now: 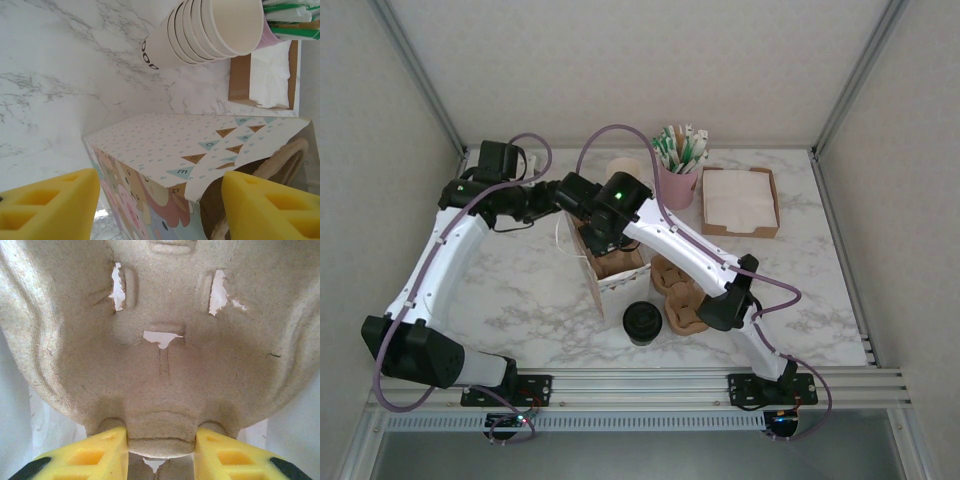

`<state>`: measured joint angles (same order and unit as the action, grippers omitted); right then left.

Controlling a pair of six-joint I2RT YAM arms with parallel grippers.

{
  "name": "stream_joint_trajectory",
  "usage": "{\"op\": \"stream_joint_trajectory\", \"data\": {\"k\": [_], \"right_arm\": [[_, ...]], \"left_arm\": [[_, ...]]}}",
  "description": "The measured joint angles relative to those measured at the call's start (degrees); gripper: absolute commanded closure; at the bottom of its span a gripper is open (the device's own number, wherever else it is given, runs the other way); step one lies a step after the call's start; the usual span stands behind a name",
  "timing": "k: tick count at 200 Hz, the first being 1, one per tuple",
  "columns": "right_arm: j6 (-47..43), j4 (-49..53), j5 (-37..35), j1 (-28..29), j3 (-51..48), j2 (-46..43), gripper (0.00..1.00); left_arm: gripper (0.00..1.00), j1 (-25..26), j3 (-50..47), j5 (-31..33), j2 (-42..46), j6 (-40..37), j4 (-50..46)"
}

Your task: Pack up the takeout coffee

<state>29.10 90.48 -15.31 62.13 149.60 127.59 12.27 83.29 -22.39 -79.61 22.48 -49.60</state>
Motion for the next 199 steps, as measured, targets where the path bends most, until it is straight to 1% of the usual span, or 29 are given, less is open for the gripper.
{"op": "stream_joint_trajectory", "data": {"k": [53,119,163,199], "right_arm": [[-0.37,0.17,0.0,0.0,0.0,0.0,0.64],[-0.37,0.48,0.0,0.13,0.0,-0.02,0.65],[-0.37,0.63,-0.04,0.44,-0.63,-0.85,0.65],[-0.87,0.68,0.17,0.42,-1.51,-0.96,0.64]], "left_arm": [[0.29,-0.02,-2.43,1.53,0.0,2.6,3.1],[0.28,-0.02,-2.84,3.45,0.15,3.93,4.63],[0.28,-0.02,-3.63,3.56,0.81,5.18,5.88],[0.23,-0.02,-4.42,2.93,2.58,5.95,6.6]]}}
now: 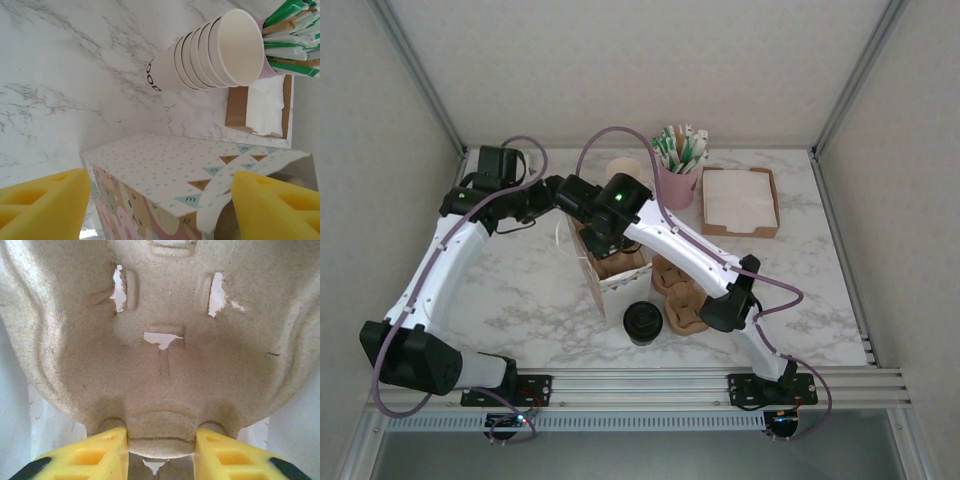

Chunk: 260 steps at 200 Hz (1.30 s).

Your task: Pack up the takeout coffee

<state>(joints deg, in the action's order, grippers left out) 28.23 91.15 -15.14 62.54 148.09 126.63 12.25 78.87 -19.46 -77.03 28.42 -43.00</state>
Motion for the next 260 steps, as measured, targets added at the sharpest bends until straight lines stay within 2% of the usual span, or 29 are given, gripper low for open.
{"op": "stream_joint_trajectory", "data": {"k": [43,121,260], "right_arm": [[-0.74,-0.02,0.94,-0.26,-0.13,0.02,0.64],[-2.12,-0.96,3.32,-1.7,-3.45,3.39,0.62],[-3.43,-11.17,6.88,-3.43,-14.16,7.52,0.55]], "left_arm": [[0.2,0.0,-0.28,0.11,3.52,0.81,0.63],[0.2,0.0,-1.11,7.65,8.39,3.87,0.79],[0.2,0.0,-2.95,11.06,10.82,4.61,0.13]]}}
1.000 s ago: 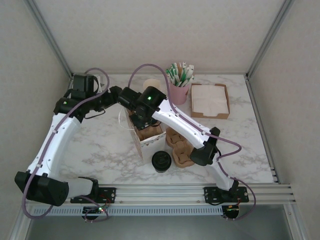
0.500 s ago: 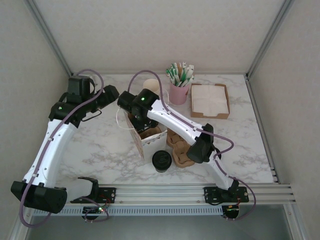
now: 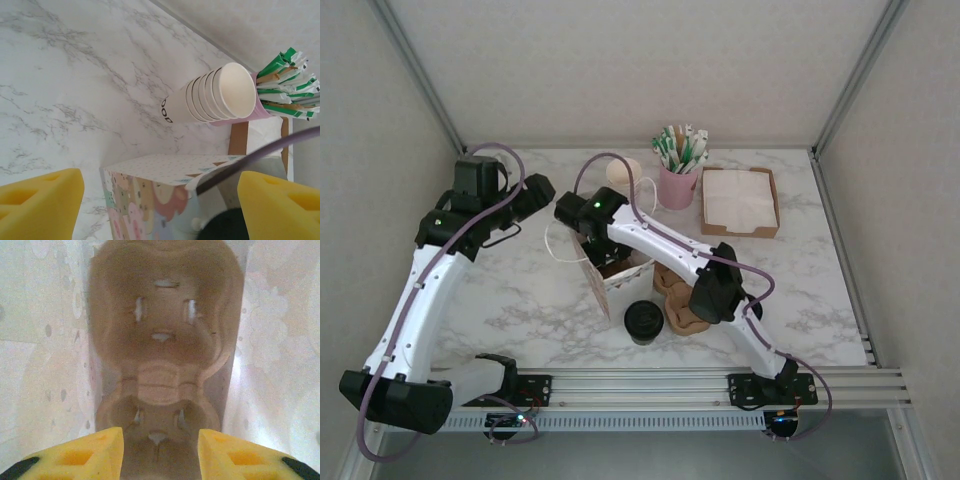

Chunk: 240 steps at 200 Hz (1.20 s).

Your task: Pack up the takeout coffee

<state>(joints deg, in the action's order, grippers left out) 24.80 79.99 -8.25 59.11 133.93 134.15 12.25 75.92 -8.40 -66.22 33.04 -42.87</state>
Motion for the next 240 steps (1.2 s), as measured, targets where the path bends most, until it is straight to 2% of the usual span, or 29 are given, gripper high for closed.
{"op": "stream_joint_trajectory", "data": {"k": [127,175,240], "right_arm": [[0.61,-6.51,0.9,-0.9,-6.58,3.02,0.54],[1.97,-6.95,0.83,-0.9,-6.1,1.77,0.44],[3.58,-7.26,0.83,-0.74,-0.55,-6.12,0.33]], "left_arm": [[0.2,-0.04,-0.74,1.73,1.66,0.0,-0.76],[0.2,-0.04,-0.72,2.58,1.73,-0.28,-1.55],[0.2,-0.04,-0.61,4.09,1.73,-1.11,-3.98]]}}
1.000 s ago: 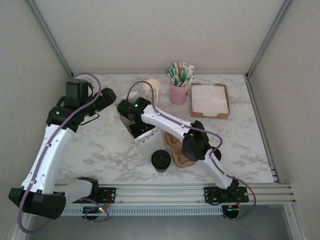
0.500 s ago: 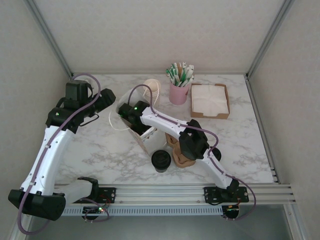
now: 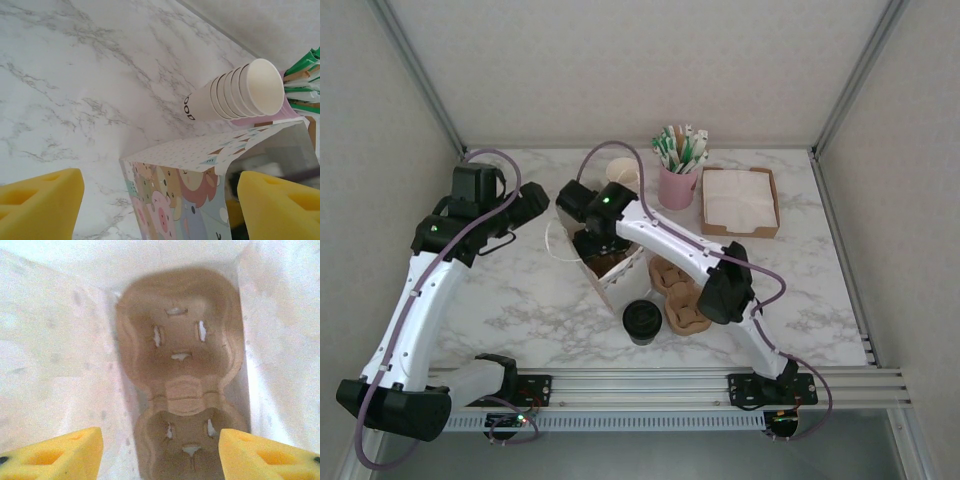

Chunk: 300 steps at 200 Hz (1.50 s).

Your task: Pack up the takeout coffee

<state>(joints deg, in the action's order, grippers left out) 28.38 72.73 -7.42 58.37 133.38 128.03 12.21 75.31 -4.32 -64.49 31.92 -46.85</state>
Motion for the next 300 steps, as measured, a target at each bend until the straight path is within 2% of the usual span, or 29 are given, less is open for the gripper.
{"op": "stream_joint_trajectory", "data": {"k": [99,167,190,238,300], "right_arm": [[-1.73,2.97,-2.89,1.81,12.35,-7.87,0.27],[-5.25,3.69,-8.5,5.01,13.14,-19.3,0.26],[-6.23,4.2,-10.62,6.01,10.43,-23.17,0.26],[-6.51,4.85,-13.64,7.43,-2.32,-32.94,0.31],[-4.98,4.57,-14.1,9.42,-12.35,-40.13,0.31]], "left_arm": [[0.18,-0.02,0.07,1.22,0.11,-0.42,-2.32],[0.19,-0.02,0.07,1.22,0.66,-0.42,-2.32],[0.2,-0.02,0.07,1.2,0.66,-0.42,-2.32],[0.23,-0.02,0.04,1.18,0.66,-0.42,-2.36],[0.26,-0.04,-0.09,0.52,0.66,-0.42,-2.73]]}}
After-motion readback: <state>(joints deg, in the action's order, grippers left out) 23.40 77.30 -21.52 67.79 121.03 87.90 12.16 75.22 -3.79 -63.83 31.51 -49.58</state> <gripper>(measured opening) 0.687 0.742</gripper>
